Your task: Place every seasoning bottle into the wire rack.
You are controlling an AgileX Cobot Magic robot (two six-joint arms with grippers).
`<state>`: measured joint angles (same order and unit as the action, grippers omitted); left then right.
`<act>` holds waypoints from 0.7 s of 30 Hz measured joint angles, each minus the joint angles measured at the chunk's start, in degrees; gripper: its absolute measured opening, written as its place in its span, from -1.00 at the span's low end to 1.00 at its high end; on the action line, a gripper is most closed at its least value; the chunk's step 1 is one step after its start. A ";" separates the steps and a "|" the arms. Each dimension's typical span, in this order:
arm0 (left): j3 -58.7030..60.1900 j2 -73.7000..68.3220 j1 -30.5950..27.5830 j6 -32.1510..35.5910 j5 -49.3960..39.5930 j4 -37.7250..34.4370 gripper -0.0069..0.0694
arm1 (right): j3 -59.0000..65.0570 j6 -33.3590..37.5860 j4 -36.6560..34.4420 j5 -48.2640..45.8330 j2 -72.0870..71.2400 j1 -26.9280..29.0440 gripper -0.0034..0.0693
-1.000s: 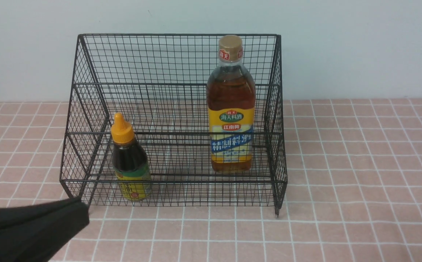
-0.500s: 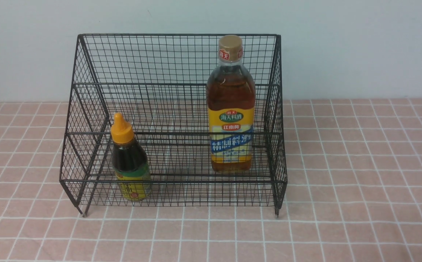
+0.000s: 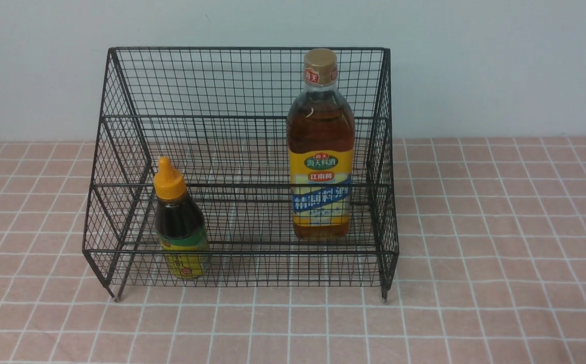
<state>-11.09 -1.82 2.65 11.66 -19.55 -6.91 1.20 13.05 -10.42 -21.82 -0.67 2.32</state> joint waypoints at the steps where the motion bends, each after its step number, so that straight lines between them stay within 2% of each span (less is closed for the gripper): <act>1: 1.59 0.88 0.39 -1.88 0.00 2.74 -0.84 | 0.00 0.00 0.00 0.00 0.00 0.00 -0.94; 4: 6.97 2.30 1.46 -6.25 0.06 5.72 -0.84 | 0.00 0.00 0.00 0.00 0.00 0.00 -0.94; 8: 12.39 2.49 2.91 -6.56 -1.42 6.04 -0.84 | 0.00 0.00 0.00 0.00 0.00 0.00 -0.94; 21: 12.59 2.49 2.03 -8.01 -2.53 6.91 -0.84 | 0.00 0.00 0.00 -0.03 0.00 0.00 -0.94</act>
<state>1.50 0.68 4.68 3.65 -22.08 0.00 1.20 13.05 -10.42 -21.85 -0.67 2.32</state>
